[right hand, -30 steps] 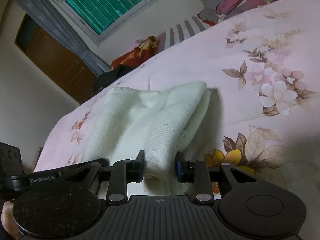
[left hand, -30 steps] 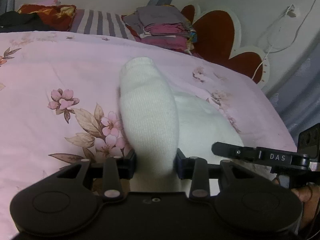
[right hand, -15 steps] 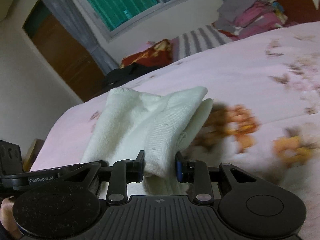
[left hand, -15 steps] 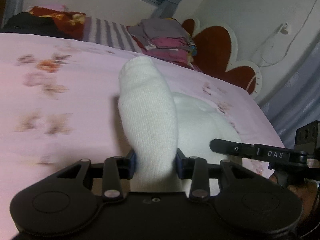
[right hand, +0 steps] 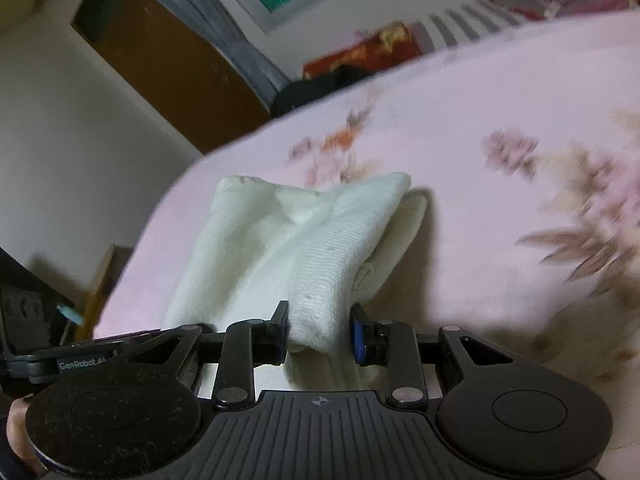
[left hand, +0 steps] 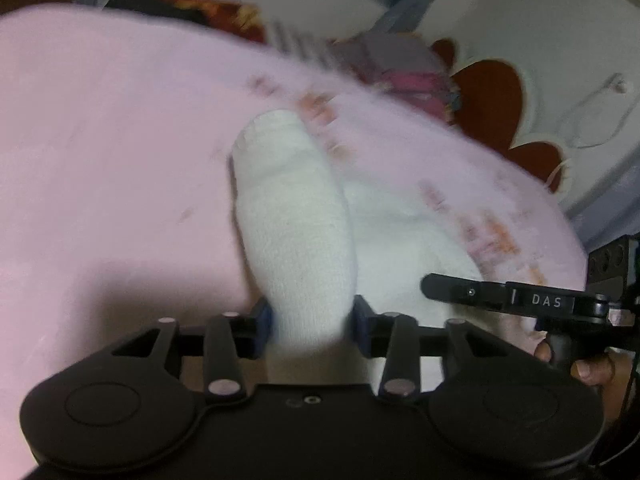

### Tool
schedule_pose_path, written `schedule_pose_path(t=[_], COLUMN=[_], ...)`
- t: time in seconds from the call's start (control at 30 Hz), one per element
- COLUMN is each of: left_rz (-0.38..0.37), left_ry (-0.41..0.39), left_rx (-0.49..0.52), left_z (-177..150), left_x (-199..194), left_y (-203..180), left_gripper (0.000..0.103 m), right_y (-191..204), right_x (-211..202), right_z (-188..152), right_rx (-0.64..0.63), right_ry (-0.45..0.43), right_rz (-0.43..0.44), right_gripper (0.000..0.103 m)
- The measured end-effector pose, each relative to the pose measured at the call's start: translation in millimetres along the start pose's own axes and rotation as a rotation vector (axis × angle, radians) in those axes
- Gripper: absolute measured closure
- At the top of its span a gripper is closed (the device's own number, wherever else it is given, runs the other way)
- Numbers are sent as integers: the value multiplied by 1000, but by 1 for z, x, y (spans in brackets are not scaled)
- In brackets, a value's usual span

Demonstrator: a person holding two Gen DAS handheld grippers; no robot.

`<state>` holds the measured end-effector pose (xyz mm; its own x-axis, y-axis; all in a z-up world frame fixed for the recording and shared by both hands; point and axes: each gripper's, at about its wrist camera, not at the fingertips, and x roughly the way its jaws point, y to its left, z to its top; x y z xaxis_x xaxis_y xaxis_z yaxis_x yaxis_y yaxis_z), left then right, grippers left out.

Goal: Fold small clothes

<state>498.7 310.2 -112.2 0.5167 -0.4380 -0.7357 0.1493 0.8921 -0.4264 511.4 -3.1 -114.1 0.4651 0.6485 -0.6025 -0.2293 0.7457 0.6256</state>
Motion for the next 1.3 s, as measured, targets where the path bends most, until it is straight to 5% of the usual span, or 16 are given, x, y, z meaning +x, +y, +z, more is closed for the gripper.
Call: schedule_pose_path(t=[0.07, 0.2, 0.4, 0.53, 0.63, 0.7, 0.77, 0.83, 0.93, 1.1, 1.13, 1.17, 1.23, 1.3], left_rz=[-31, -77, -175, -182, -191, -191, -129, -27, 28, 124, 142, 161, 170, 168], left_ry=[-15, -78, -116, -126, -200, -285, -294, -200, -150, -180, -204, -239, -263, -257], left_rx=[-46, -42, -166, -139, -75, -7, 39, 60, 67, 46, 44, 50, 81, 136], left_z=[-4, 3, 32, 38, 32, 27, 26, 33, 40, 37, 34, 27, 13, -1], left_x=[3, 3, 28, 40, 34, 23, 23, 41, 52, 29, 17, 1, -22, -30], left_y=[14, 16, 35, 31, 20, 12, 5, 0, -10, -18, -11, -10, -16, -31], left_gripper=[42, 36, 42, 47, 56, 56, 56, 52, 40, 22, 27, 33, 71, 74], right_y=[-9, -32, -61, -65, -61, -46, -29, -22, -25, -14, -12, -11, -8, 4], right_x=[24, 23, 38, 61, 68, 60, 49, 52, 88, 80, 77, 64, 43, 22], right_z=[-7, -1, 24, 38, 50, 54, 57, 58, 57, 51, 52, 45, 44, 36], right_rx=[34, 132, 259, 279, 165, 26, -109, -209, -267, -283, -284, -288, -303, -339], right_ry=[49, 32, -27, -24, -33, -92, -156, -187, -78, -95, -98, -110, -154, -153], right_rz=[-57, 15, 59, 96, 108, 127, 123, 69, -120, -203, -237, -265, -241, -173], right_gripper=[70, 59, 53, 53, 82, 83, 83, 83, 83, 75, 61, 59, 59, 59])
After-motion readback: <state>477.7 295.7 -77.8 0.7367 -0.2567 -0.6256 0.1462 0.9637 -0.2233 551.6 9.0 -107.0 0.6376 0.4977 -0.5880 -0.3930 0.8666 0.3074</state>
